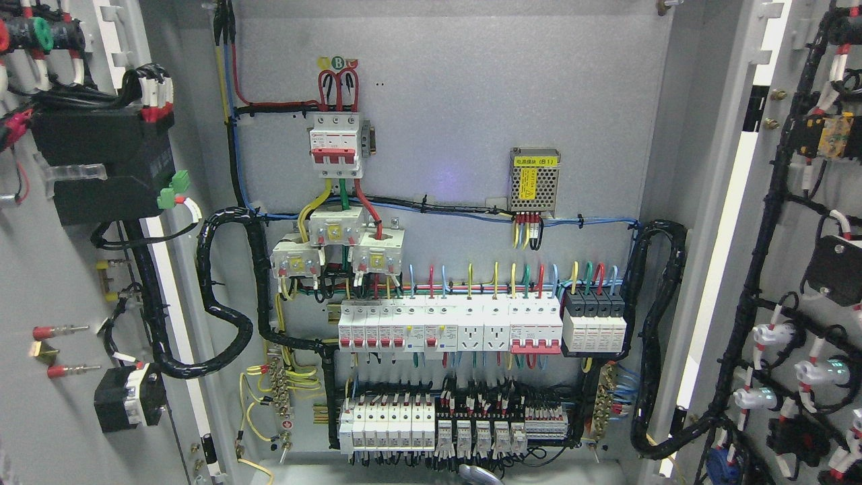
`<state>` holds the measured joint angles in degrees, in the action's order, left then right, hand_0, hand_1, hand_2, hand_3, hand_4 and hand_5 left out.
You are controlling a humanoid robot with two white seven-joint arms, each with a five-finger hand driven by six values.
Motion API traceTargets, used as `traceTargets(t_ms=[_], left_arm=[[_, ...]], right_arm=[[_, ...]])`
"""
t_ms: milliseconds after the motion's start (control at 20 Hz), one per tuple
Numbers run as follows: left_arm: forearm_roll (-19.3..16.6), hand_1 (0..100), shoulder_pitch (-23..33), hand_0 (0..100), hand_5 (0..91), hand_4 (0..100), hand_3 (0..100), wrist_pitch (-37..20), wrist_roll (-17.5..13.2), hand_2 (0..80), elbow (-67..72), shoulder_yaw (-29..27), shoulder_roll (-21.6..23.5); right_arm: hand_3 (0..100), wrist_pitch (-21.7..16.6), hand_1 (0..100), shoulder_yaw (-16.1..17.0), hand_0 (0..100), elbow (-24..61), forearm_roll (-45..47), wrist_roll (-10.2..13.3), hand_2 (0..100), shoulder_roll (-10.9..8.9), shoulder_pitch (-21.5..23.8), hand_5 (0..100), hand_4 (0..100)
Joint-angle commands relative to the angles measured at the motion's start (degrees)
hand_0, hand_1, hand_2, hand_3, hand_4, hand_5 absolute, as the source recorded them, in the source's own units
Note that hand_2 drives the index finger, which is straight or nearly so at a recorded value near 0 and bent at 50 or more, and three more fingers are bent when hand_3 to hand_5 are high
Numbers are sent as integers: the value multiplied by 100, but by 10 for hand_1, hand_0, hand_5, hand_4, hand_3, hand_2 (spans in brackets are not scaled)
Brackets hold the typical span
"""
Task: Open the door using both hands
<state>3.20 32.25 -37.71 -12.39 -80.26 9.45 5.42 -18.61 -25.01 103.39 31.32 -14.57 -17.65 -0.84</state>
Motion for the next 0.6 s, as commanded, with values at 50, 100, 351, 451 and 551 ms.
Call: traceTargets(t_ms=[50,100,351,451,551], left_arm=[[5,389,9,120,0,0,0,-683,-9,0,-1378,145,117],[5,389,9,120,0,0,0,-833,-9,0,-1431,145,108],[145,389,-17,120,0,0,0,-1176,0,0,-1940,93,82],[198,389,-17,120,0,0,0,-1467,0,0,-2090,5,73],[355,389,-17,120,0,0,0,-1625,9,0,-2239,-109,73]], right_arm=[[0,-502,389,734,120,788,-3,-10,0,-661,848,0,0],[0,-590,389,735,120,797,-3,-10,0,-661,910,0,0],[0,-1170,389,883,120,1042,-3,-10,0,-775,1287,0,0],[0,-1399,389,1068,120,1174,-3,-10,0,-907,1481,0,0],[0,-1679,389,1261,120,1236,-3,-10,0,-1038,1726,0,0]])
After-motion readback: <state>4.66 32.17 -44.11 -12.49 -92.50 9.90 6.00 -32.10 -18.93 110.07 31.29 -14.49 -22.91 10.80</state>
